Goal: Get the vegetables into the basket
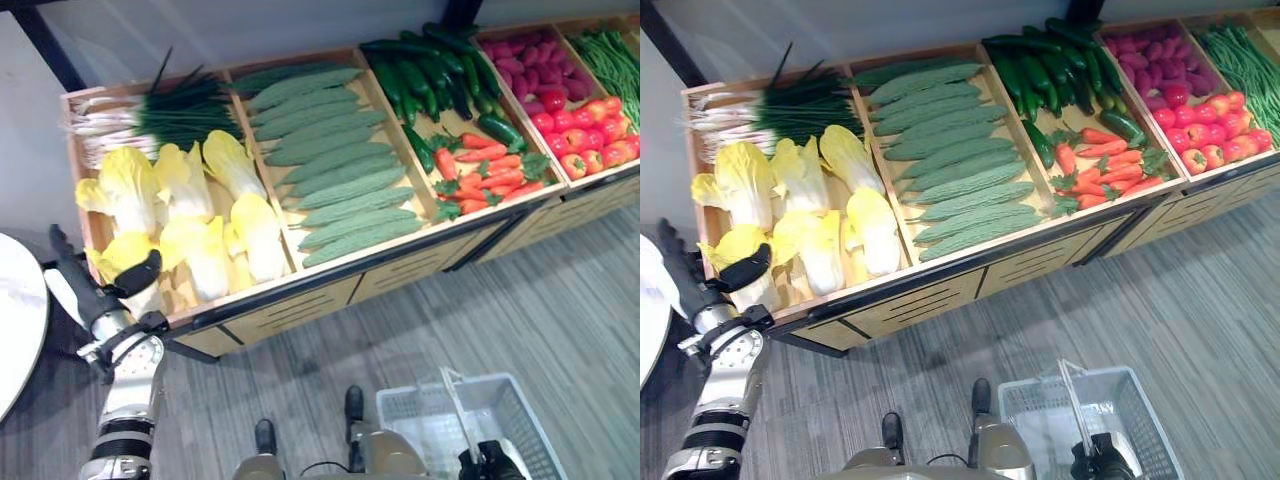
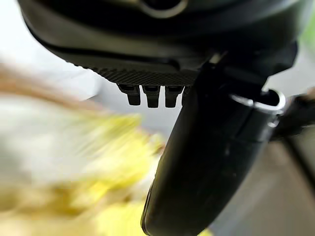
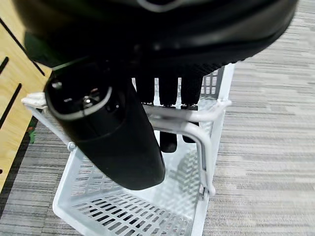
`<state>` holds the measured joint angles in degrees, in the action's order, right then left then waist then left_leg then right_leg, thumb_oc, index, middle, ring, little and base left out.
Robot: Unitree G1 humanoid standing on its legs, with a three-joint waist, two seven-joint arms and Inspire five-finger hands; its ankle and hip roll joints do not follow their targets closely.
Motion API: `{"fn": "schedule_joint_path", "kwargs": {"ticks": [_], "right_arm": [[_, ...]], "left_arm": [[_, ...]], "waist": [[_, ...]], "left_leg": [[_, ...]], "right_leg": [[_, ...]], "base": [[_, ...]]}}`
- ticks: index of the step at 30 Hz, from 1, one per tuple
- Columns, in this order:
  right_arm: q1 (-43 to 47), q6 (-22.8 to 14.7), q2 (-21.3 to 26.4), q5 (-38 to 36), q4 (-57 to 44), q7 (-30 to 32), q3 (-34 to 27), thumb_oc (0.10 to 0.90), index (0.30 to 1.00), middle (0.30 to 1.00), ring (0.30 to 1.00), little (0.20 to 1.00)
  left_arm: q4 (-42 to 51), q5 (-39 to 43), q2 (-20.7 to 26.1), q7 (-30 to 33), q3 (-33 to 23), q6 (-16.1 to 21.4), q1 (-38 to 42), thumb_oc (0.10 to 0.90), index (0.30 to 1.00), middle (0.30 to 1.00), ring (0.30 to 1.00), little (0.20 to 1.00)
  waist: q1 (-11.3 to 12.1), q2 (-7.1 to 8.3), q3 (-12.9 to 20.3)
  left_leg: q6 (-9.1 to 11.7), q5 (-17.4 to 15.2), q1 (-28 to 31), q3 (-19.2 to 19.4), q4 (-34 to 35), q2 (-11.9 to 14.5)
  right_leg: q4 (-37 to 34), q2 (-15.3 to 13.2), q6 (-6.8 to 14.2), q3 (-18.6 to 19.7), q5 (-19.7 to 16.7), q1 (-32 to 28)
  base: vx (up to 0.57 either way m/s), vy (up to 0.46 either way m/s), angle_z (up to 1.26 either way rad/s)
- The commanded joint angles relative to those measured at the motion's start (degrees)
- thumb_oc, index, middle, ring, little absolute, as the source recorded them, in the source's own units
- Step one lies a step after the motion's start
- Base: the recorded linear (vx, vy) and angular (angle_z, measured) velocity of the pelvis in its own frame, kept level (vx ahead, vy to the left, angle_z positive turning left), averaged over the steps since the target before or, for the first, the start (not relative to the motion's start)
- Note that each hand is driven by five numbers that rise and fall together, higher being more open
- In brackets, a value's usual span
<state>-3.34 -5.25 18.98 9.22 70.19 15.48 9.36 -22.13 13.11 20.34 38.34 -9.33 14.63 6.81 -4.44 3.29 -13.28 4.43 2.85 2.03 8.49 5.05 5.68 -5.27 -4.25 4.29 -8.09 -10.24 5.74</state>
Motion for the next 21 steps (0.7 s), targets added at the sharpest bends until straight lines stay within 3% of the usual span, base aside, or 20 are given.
{"fn": "schedule_joint_path", "kwargs": {"ticks": [1,7,21], "right_arm": [[1.0,-0.6,1.9,1.0,0.3,1.8,1.7,0.400,0.300,0.300,0.300,0.300],[1.1,-0.3,1.2,1.2,1.0,1.9,1.9,0.400,0.300,0.300,0.300,0.300],[1.4,-0.8,0.8,1.1,0.9,2.2,1.8,0.400,0.300,0.300,0.300,0.300]], "left_arm": [[5.3,0.5,3.9,-0.1,-0.2,7.0,5.3,0.900,1.000,1.000,1.000,1.000],[4.5,2.3,1.6,-2.7,2.4,6.6,5.5,0.900,1.000,1.000,1.000,1.000],[8.1,-2.2,4.0,-5.2,3.5,6.5,3.3,0.900,1.000,1.000,1.000,1.000]], "waist": [[0.5,1.48,0.6],[-0.3,1.47,0.8],[0.0,1.37,0.8]], "left_leg": [[2.5,-1.7,0.1,-2.6,0.0,1.0],[2.4,-1.9,0.8,-2.1,0.0,1.1],[2.6,-1.9,0.9,-1.7,0.0,1.3]], "right_leg": [[0.9,-5.1,6.7,1.0,4.1,-3.7],[0.9,-4.9,6.4,1.8,4.3,-4.1],[0.7,-4.7,6.4,2.2,4.5,-4.0]], "base": [[0.00,0.000,0.00],[0.00,-0.001,-0.01],[0.00,-0.001,0.00]]}}
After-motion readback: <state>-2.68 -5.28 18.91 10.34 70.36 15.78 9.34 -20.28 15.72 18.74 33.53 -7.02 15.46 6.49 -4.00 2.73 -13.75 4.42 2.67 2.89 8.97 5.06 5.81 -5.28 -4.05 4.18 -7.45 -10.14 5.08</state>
